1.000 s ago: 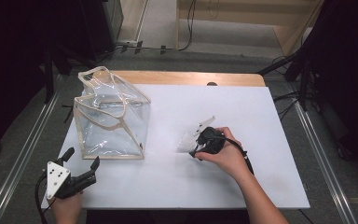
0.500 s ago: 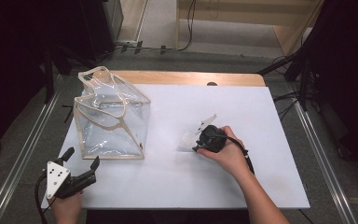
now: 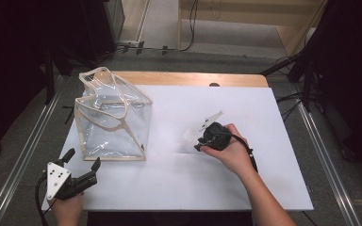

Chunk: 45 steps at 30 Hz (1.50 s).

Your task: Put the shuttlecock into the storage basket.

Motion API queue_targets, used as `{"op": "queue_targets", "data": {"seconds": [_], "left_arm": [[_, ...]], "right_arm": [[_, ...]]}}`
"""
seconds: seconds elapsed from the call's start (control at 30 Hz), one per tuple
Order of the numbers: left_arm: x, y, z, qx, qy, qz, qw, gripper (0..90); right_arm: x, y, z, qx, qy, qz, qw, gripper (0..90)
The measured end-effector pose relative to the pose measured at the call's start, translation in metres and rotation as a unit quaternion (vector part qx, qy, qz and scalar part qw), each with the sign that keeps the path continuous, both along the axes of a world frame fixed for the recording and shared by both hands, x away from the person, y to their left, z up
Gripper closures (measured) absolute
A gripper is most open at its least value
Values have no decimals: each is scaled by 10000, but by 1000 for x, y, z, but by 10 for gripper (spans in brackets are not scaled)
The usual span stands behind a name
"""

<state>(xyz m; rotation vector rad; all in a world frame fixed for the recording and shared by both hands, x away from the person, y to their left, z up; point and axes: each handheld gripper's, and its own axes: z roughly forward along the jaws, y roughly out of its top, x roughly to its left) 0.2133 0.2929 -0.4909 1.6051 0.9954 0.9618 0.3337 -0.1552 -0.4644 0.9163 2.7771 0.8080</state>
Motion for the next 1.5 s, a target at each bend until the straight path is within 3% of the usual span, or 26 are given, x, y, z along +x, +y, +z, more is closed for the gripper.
{"op": "queue_targets", "data": {"seconds": [0.17, 0.63, 0.67, 0.87, 1.17, 1.5], "left_arm": [[0, 0, 0, -5, 0, -2, 10000, 133], [0, 1, 0, -33, 11, 8, 10000, 133], [0, 1, 0, -32, 6, -18, 10000, 133], [0, 1, 0, -27, 4, -4, 10000, 133], [0, 1, 0, -65, -4, 5, 10000, 133], [0, 2, 0, -77, -1, -8, 10000, 133]], "right_arm": [[3, -1, 10, 55, -86, 22, 9999, 632], [5, 10, 20, 125, -52, 91, 9999, 633], [5, 10, 20, 223, -36, 108, 9997, 633], [7, 13, 23, 289, -53, 114, 9995, 633], [8, 17, 35, 270, -105, 137, 9995, 633], [8, 24, 46, 461, -120, 180, 9987, 633]]}}
